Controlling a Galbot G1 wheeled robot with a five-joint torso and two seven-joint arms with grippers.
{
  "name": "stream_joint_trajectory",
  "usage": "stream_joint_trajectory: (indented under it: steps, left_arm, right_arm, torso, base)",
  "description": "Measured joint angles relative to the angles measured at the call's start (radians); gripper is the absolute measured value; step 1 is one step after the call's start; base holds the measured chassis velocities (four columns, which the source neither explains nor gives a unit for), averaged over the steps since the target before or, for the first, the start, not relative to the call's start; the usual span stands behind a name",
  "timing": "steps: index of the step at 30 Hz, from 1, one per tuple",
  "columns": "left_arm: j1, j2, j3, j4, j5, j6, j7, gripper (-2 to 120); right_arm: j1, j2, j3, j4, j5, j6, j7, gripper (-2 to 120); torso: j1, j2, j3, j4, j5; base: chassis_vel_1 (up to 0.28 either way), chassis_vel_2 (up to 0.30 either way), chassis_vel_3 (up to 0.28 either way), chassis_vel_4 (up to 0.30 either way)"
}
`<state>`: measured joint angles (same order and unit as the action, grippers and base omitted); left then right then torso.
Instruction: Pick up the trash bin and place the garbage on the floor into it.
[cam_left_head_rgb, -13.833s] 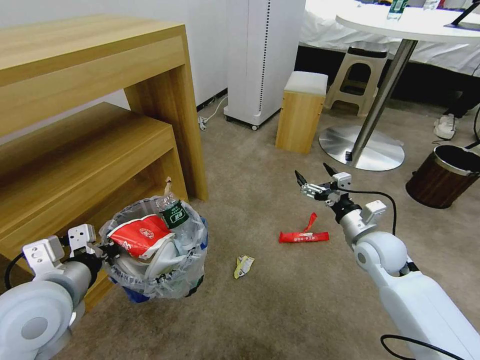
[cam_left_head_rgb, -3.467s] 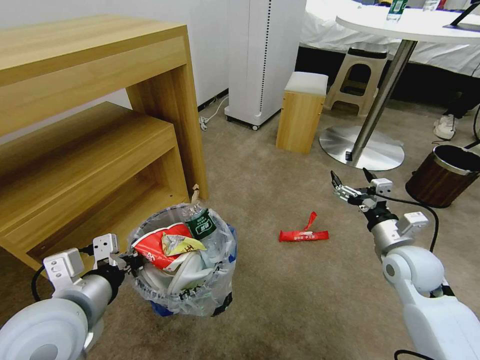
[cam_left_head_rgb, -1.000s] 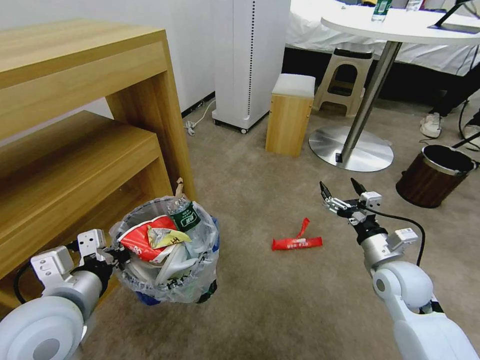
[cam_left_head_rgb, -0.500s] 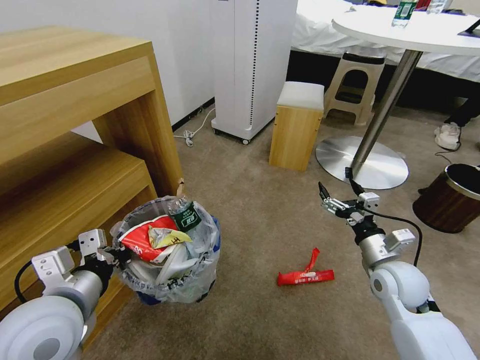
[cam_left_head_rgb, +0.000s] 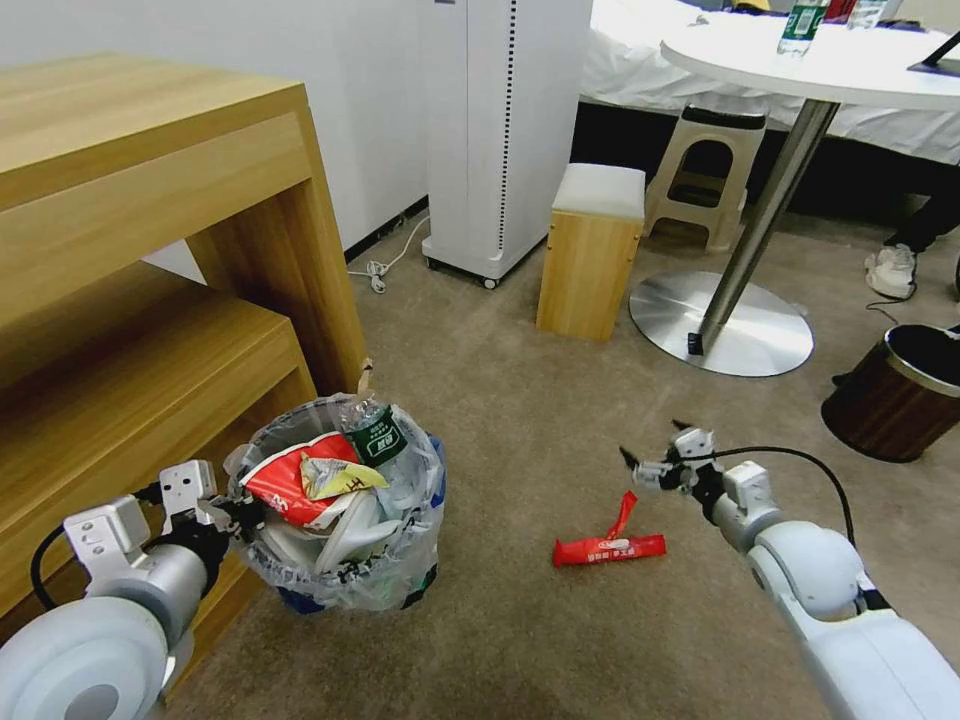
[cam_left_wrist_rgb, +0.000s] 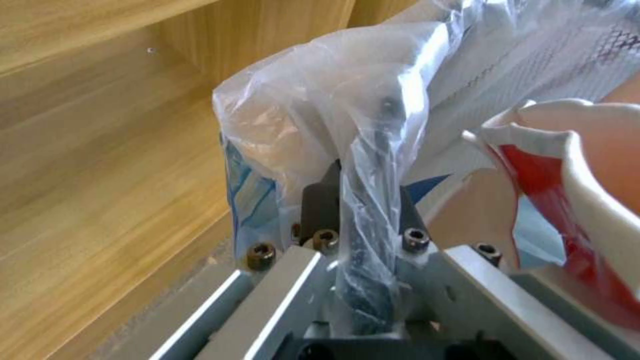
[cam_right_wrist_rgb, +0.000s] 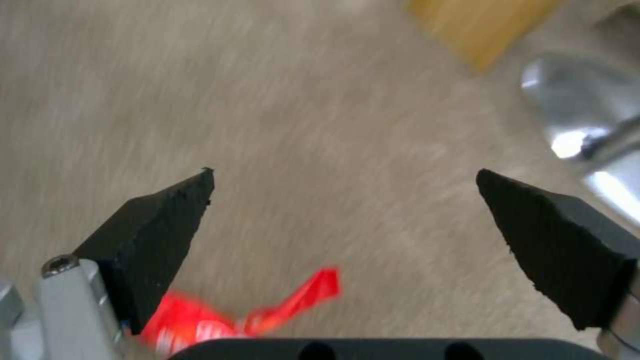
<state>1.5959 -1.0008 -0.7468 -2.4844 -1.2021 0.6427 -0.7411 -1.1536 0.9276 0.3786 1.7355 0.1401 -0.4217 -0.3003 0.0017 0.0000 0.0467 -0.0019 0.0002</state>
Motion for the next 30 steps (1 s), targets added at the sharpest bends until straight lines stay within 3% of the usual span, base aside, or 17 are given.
stream_joint_trajectory:
  steps: [1, 2, 4, 5, 6, 9, 13, 16, 20, 23, 24, 27, 30]
  left_arm:
    - [0.000, 0.000, 0.000, 0.000, 0.000, 0.000, 0.000, 1]
    - [0.006, -0.003, 0.000, -0.003, 0.006, 0.000, 0.003, 1]
    - [0.008, -0.004, 0.001, -0.004, 0.007, 0.000, 0.004, 1]
    - [0.013, -0.007, 0.002, -0.008, 0.013, 0.000, 0.006, 1]
    - [0.013, -0.007, 0.002, -0.008, 0.013, 0.000, 0.006, 1]
    - [0.024, -0.016, 0.012, -0.015, 0.029, 0.000, 0.011, 1]
    - [0.029, -0.020, 0.017, -0.015, 0.037, 0.000, 0.014, 1]
    - [0.031, -0.024, 0.021, -0.015, 0.045, 0.000, 0.016, 1]
    - [0.032, -0.030, 0.026, -0.015, 0.051, 0.000, 0.018, 1]
    - [0.033, -0.041, 0.034, -0.012, 0.065, 0.000, 0.022, 1]
    - [0.033, -0.041, 0.034, -0.012, 0.065, 0.000, 0.022, 1]
    - [0.029, -0.051, 0.044, -0.004, 0.076, 0.000, 0.025, 1]
    - [0.025, -0.054, 0.048, 0.000, 0.078, 0.000, 0.026, 1]
  right_arm:
    - [0.000, 0.000, 0.000, 0.000, 0.000, 0.000, 0.000, 100]
    - [0.033, -0.016, -0.033, -0.041, -0.019, 0.000, -0.091, 100]
    - [0.046, -0.020, -0.045, -0.057, -0.025, 0.001, -0.130, 100]
    - [0.080, -0.027, -0.071, -0.099, -0.051, 0.008, -0.233, 100]
    - [0.080, -0.027, -0.071, -0.099, -0.051, 0.008, -0.233, 100]
    - [0.152, -0.028, -0.109, -0.212, -0.130, 0.084, -0.423, 100]
    - [0.176, -0.025, -0.125, -0.253, -0.144, 0.108, -0.461, 100]
    - [0.218, -0.020, -0.138, -0.330, -0.181, 0.209, -0.610, 100]
    - [0.243, -0.019, -0.147, -0.371, -0.217, 0.261, -0.685, 100]
    - [0.293, -0.004, -0.158, -0.455, -0.211, 0.376, -0.820, 100]
    - [0.293, -0.004, -0.158, -0.455, -0.211, 0.376, -0.820, 100]
    - [0.372, 0.029, -0.150, -0.547, -0.258, 0.477, -0.976, 100]
    - [0.394, 0.034, -0.154, -0.564, -0.279, 0.490, -0.984, 100]
  torso:
    - [0.000, 0.000, 0.000, 0.0000, 0.0000]
    - [0.000, 0.000, 0.000, 0.0000, 0.0001]
    - [0.000, 0.000, 0.000, 0.0000, 0.0000]
    - [0.000, 0.000, 0.000, 0.0000, 0.0000]
    - [0.000, 0.000, 0.000, 0.0000, 0.0000]
    - [0.000, 0.000, 0.000, 0.0000, 0.0000]
    - [0.000, 0.000, 0.000, 0.0000, -0.0001]
    - [0.000, 0.000, 0.000, 0.0000, 0.0000]
    - [0.000, 0.000, 0.000, -0.0001, -0.0001]
    - [0.000, 0.000, 0.000, -0.0002, -0.0001]
    - [0.000, 0.000, 0.000, -0.0002, -0.0001]
    - [0.000, 0.000, 0.000, 0.0001, -0.0002]
    - [0.000, 0.000, 0.000, 0.0001, -0.0003]
  base:
    - [0.000, 0.000, 0.000, 0.000]
    - [0.000, 0.000, 0.000, 0.000]
    - [0.000, 0.000, 0.000, 0.000]
    - [0.000, 0.000, 0.000, 0.000]
    - [0.000, 0.000, 0.000, 0.000]
    - [0.000, 0.000, 0.000, 0.000]
    - [0.000, 0.000, 0.000, 0.000]
    - [0.000, 0.000, 0.000, 0.000]
    - [0.000, 0.000, 0.000, 0.000]
    - [0.000, 0.000, 0.000, 0.000]
    - [0.000, 0.000, 0.000, 0.000]
    - [0.000, 0.000, 0.000, 0.000]
    - [0.000, 0.000, 0.000, 0.000]
